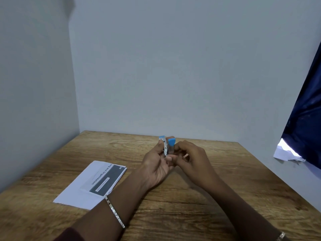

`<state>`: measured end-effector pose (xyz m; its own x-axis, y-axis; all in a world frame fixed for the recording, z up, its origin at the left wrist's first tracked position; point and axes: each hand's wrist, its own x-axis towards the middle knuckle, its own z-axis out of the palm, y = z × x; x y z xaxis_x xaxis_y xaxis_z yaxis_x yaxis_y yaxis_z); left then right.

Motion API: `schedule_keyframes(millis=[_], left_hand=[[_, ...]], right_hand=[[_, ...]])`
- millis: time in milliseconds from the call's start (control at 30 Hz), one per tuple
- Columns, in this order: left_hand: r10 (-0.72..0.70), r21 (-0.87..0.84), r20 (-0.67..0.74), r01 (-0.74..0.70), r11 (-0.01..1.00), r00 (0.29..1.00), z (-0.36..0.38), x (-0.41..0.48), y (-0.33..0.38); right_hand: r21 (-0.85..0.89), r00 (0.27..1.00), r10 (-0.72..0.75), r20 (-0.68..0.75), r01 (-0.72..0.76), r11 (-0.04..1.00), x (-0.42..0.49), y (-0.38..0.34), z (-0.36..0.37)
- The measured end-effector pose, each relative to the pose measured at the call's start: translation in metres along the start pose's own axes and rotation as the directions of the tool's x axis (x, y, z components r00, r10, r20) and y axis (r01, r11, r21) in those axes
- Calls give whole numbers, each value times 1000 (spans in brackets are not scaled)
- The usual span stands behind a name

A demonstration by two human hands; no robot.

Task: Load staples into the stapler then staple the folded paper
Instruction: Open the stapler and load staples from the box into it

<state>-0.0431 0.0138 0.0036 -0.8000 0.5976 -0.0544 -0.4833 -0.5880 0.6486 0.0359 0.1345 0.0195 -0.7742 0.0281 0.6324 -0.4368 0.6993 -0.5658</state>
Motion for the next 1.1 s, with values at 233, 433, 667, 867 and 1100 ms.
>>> schedule_keyframes(millis=[233,433,667,867,1100], left_hand=[[40,245,139,-74,967,989,2,2,-9],[95,454,248,-203,868,964,5,2,-19],[267,530,289,-385,755,920,2,3,-24],[265,524,284,-381,762,921,5,4,-26],[267,551,113,-284,785,957,8,0,-13]], right_hand=[[295,974,226,-19,-210,932,-3,3,2],[448,942,304,146,-337,828,-1,5,1],[350,952,282,115,-305,886,1,13,0],[277,965,256,63,-263,924,3,14,-3],[136,949,315,17,-315,939,4,11,-11]])
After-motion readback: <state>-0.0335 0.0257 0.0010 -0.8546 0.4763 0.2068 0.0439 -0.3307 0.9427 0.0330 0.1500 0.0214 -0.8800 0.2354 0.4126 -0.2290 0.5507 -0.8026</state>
